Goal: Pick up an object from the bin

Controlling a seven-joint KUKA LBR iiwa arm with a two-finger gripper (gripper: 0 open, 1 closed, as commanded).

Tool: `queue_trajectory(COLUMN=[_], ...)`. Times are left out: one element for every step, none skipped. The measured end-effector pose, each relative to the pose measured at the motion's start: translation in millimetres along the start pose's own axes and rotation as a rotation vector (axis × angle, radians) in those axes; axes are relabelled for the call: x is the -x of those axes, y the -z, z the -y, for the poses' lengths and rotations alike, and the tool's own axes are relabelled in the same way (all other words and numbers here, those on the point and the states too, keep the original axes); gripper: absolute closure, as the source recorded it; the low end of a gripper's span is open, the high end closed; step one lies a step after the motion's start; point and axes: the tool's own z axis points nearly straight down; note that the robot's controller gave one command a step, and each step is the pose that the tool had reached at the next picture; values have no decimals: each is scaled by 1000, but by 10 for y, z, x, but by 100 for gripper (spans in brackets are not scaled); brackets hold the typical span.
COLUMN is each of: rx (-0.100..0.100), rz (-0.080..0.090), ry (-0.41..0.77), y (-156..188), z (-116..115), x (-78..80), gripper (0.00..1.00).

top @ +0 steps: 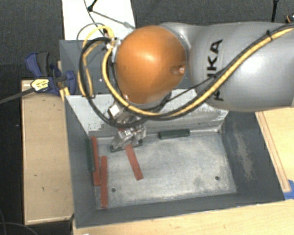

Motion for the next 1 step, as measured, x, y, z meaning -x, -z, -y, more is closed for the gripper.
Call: queue_trajectory(rx=[1], rz=[1], ry=[138], y=[562], z=[-390], x=[165], gripper=[100])
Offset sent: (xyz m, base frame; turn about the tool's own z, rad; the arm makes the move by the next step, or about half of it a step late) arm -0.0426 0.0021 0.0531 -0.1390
